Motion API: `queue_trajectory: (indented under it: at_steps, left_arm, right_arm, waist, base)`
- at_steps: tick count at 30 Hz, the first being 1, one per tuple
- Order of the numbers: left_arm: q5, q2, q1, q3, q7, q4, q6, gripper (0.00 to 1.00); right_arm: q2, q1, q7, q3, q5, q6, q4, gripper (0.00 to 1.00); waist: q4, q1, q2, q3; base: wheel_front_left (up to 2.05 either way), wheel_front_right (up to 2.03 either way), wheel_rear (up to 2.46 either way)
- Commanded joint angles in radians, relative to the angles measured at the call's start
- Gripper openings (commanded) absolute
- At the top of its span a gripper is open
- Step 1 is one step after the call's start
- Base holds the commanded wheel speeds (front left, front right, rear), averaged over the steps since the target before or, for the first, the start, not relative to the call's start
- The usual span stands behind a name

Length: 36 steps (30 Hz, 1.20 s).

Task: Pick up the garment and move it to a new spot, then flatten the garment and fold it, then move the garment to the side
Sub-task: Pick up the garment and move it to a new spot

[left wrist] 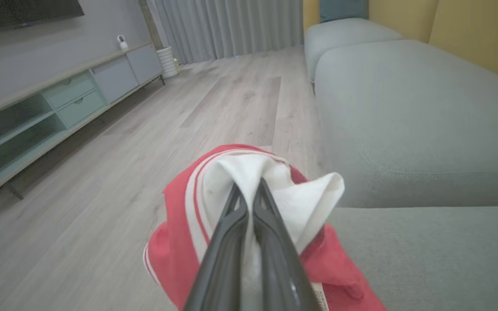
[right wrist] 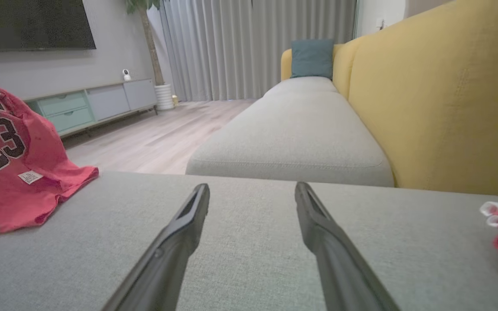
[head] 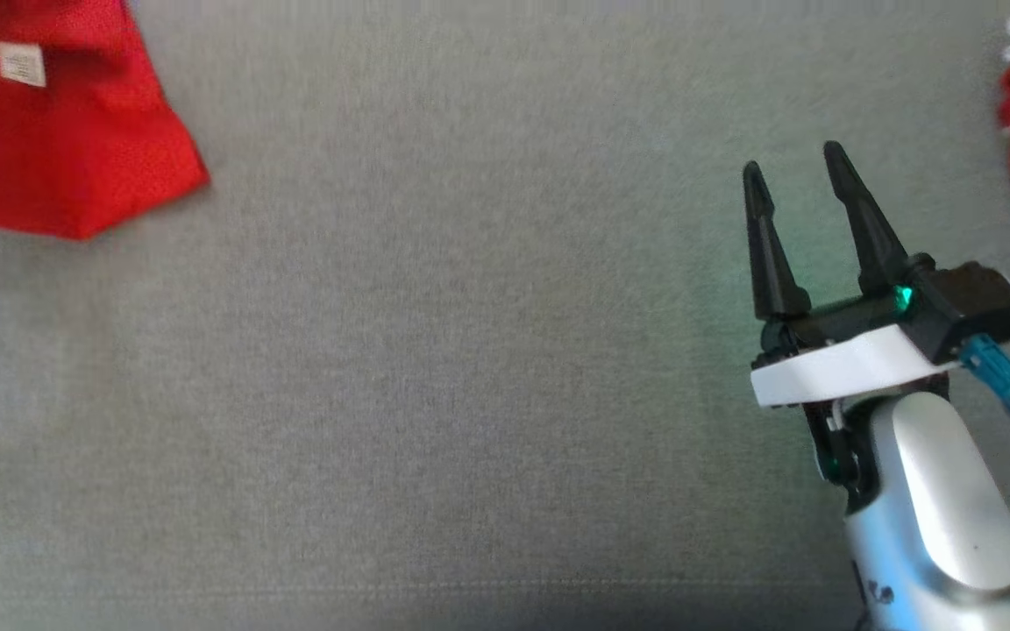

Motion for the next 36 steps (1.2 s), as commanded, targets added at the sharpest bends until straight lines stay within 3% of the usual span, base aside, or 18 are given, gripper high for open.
queue_trajectory:
  at_steps: [1,8,16,23,29,36]
  left_arm:
    - [0.007,0.052,-0.058,-0.001,-0.002,-0.051,-0.002,0.00]
    - [-0.001,-0.051,-0.052,-0.128,0.067,-0.225,-0.007,0.00]
    - [-0.030,-0.132,0.007,-0.235,0.237,-0.568,-0.004,0.00]
    - [-0.099,-0.232,0.166,-0.298,0.433,-0.901,0.064,0.00]
    - [-0.149,-0.273,0.305,-0.290,0.452,-0.900,0.143,0.00]
    - [-0.152,-0.244,0.341,-0.231,0.383,-0.733,0.200,0.00]
  right_arm:
    - [0.002,0.014,-0.015,0.011,0.010,0.007,-0.017,1.00]
    - [0.002,0.058,-0.044,-0.028,0.042,0.007,0.045,1.00]
    - [0.002,0.087,-0.064,-0.036,0.072,0.007,0.079,1.00]
    - [0.002,0.087,-0.076,-0.064,0.083,0.007,0.088,1.00]
    - [0.002,0.060,-0.086,-0.042,0.102,0.007,0.095,1.00]
    - [0.002,0.017,-0.095,0.000,0.127,0.007,0.108,1.00]
  waist:
    - [-0.026,0.0000,0.0000,-0.085]
    - [-0.058,0.0000,0.0000,-0.211]
    - [-0.130,0.0000,0.0000,-0.282]
    - [-0.184,0.0000,0.0000,-0.266]
    - [-0.229,0.0000,0.0000,-0.202]
    - [-0.280,0.0000,0.0000,-0.120]
  base:
    - [0.00,0.00,0.00]
    - [0.00,0.00,0.00]
    - [0.00,0.00,0.00]
    - [0.00,0.00,0.00]
    - [0.00,0.00,0.00]
    - [0.00,0.00,0.00]
